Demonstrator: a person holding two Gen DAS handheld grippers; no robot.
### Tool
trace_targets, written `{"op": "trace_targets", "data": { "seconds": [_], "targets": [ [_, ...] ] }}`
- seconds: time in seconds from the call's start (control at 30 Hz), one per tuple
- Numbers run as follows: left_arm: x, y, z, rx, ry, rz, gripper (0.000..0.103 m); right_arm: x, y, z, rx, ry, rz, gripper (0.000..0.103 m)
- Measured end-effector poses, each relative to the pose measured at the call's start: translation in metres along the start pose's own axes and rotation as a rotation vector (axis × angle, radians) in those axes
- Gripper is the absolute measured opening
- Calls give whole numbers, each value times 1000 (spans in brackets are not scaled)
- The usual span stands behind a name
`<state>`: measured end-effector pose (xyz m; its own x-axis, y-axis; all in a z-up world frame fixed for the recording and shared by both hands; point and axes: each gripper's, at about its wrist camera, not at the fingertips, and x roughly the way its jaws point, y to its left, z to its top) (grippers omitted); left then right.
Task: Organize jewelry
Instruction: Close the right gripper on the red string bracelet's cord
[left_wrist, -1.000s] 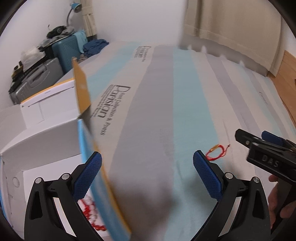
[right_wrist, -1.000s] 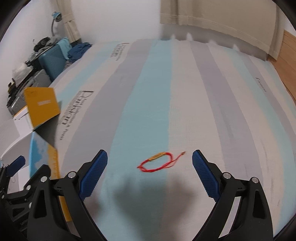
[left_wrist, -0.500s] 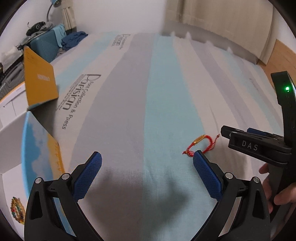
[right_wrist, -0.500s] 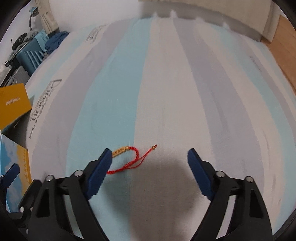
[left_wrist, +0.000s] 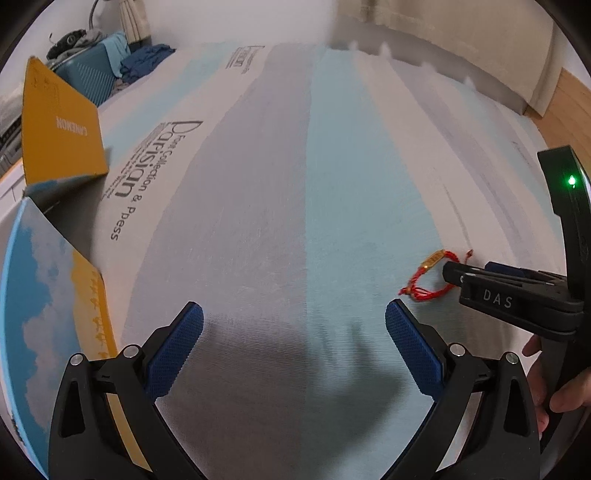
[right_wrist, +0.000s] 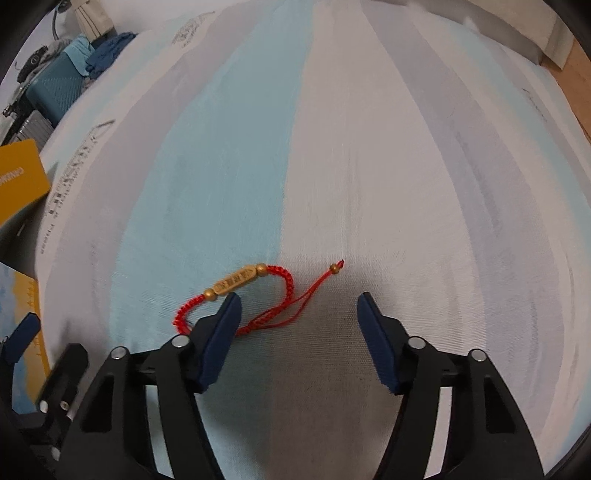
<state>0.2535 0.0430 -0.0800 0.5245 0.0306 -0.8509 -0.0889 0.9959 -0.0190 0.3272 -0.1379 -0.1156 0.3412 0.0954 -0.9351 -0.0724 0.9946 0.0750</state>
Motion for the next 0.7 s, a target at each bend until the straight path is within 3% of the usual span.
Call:
{"op": "trace_targets", "data": {
  "seconds": [0.17,0.23,0.43,0.7],
  "targets": [
    [8,1,0,16,6,4,97,10,3,1,10,6,1,52],
    [10,0,-1,19,10,4,97,10,2,2,22,-1,1,41],
    [10,1,0,18,10,12,97,12,-1,2,37,-3,7,22],
    [3,0,1,24,-6,10,97,6,-7,1,53,-9,12,8]
  ]
}}
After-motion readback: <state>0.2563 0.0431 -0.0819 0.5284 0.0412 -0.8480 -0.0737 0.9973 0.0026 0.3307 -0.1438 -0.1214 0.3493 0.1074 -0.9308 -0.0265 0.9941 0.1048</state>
